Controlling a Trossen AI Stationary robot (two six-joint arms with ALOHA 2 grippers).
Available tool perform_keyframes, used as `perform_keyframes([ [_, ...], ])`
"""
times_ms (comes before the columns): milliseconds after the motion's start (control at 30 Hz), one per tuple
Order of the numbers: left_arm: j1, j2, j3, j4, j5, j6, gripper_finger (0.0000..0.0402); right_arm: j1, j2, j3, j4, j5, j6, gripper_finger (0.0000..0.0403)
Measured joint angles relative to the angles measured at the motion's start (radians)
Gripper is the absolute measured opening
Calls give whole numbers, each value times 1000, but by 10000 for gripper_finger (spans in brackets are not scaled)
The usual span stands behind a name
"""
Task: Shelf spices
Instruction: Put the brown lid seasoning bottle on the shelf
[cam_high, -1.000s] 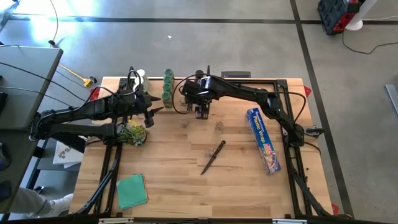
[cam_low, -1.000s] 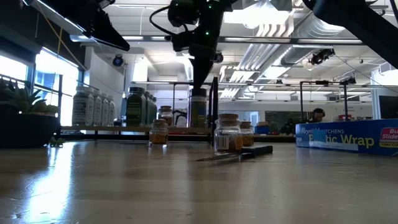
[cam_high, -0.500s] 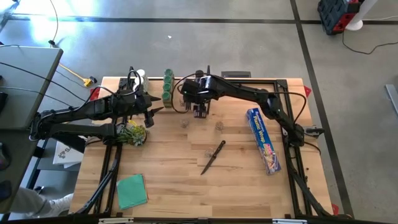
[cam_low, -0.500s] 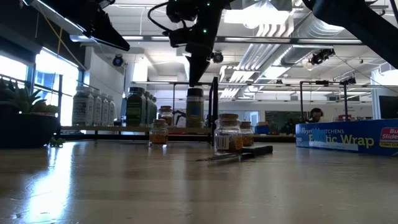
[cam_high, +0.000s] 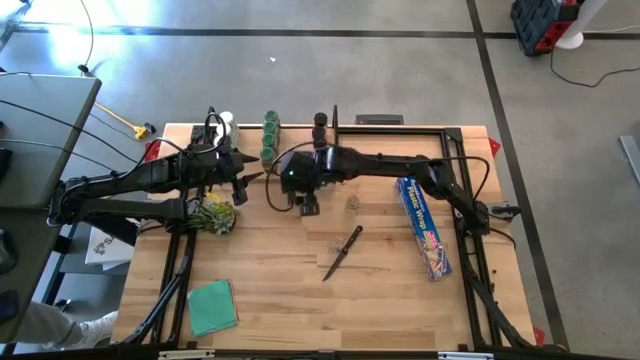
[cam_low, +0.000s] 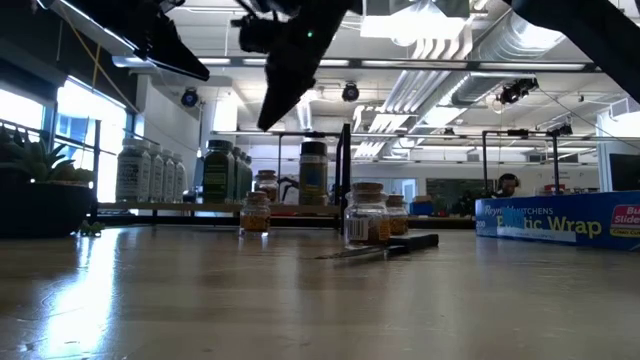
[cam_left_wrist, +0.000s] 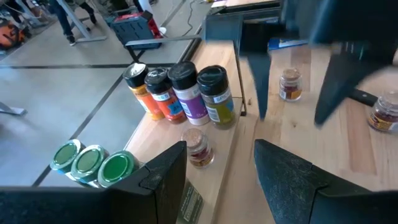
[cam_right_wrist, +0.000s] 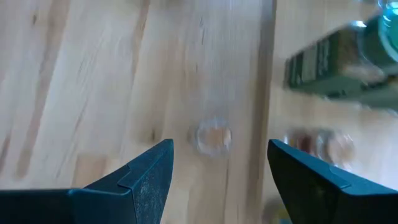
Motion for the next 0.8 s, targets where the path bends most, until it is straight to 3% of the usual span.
perform_keyframes([
  [200, 0, -1, 0, 0, 2, 0, 183, -10, 0, -196, 226, 0, -29, 254],
  [333, 0, -1, 0, 0, 2, 0, 183, -14, 2, -279, 281, -6, -79, 254],
  [633, 0, -1, 0, 0, 2, 1, 183, -16, -1, -391, 427, -94, -91, 254],
  [800, 0, -1, 0, 0, 2, 3, 183, -12, -3, -385, 391, -94, 8, 254],
])
